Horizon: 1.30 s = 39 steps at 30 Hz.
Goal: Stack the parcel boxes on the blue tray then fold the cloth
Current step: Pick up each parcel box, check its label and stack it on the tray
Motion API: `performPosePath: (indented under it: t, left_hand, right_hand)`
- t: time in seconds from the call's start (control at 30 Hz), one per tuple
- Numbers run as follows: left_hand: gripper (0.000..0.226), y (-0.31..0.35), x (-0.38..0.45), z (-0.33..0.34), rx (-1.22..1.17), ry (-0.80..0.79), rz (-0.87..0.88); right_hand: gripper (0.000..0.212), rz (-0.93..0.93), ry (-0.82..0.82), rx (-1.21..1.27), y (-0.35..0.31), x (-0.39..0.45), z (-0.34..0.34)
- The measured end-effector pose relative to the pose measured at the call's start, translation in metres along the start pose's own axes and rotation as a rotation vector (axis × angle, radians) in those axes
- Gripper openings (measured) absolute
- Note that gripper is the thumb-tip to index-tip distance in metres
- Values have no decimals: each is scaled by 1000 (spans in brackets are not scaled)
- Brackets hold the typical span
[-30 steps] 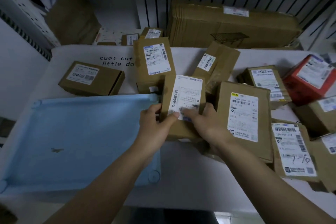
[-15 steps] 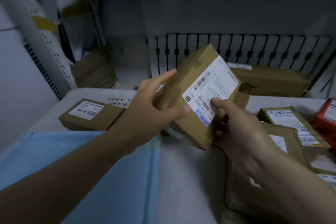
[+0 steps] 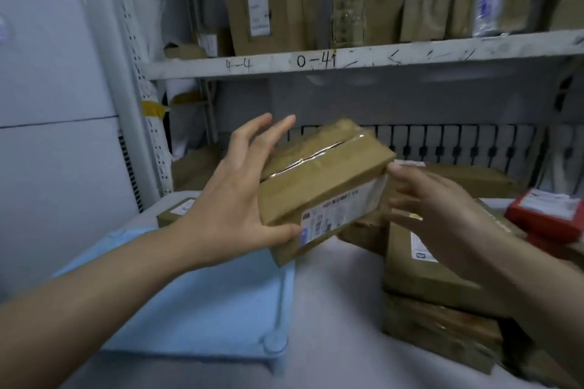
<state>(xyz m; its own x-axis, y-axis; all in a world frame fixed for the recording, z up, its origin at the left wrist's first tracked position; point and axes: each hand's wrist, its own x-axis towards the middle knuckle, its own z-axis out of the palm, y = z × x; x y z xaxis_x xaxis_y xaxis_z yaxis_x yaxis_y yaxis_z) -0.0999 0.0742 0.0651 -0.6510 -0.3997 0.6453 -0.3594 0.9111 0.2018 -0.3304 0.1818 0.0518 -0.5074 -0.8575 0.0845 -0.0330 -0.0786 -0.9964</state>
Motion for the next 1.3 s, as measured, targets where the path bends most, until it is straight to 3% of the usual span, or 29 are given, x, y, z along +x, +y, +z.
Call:
performPosePath:
  t: [0.07, 0.17, 0.3, 0.4, 0.47, 0.6, 0.67, 0.83, 0.97, 1.03, 1.17, 1.23, 1.3]
  left_hand:
    - [121, 9, -10, -18, 90, -30, 68]
    - [114, 19, -23, -38, 309, -83, 226]
    - [114, 22, -37, -50, 418, -147, 353]
    - [116, 21, -43, -55, 452, -163, 434]
    - [115, 21, -45, -56, 449, -169, 479]
    - [110, 14, -45, -55, 425, -120, 520]
    - [112, 6, -44, -53, 343, -32, 460]
    - [133, -19, -56, -33, -157, 163, -21]
    - [142, -36, -69, -3, -670, 40, -422]
    - [127, -41, -72, 7, -782, -65, -457]
    - [53, -29, -67, 15, -879, -117, -459]
    - [55, -29, -64, 16, -906, -105, -443]
    - [76, -34, -63, 17, -930, -115, -415]
  right_hand:
    - [100, -104, 6, -171, -2, -20, 1]
    - [108, -361, -11, -487, -6, -45, 8]
    - [128, -722, -130, -1033, -12, -58, 20]
    - [134, -835, -199, -1314, -11, -60, 32]
    - [134, -875, -206, -1375, -9, -61, 40]
    - [120, -883, -177, -1291, -6, -54, 50]
    - [116, -849, -144, -1203, -2, -49, 53]
    - [114, -682, -140, -811, 20, -40, 47]
    - [116, -576, -239, -556, 33, -39, 46]
    - [116, -519, -301, -450, 36, -43, 48]
    - [113, -439, -396, -347, 44, -46, 50]
    - [112, -420, -388, -360, 50, -42, 47]
    - [113, -398, -380, -361, 56, -38, 42]
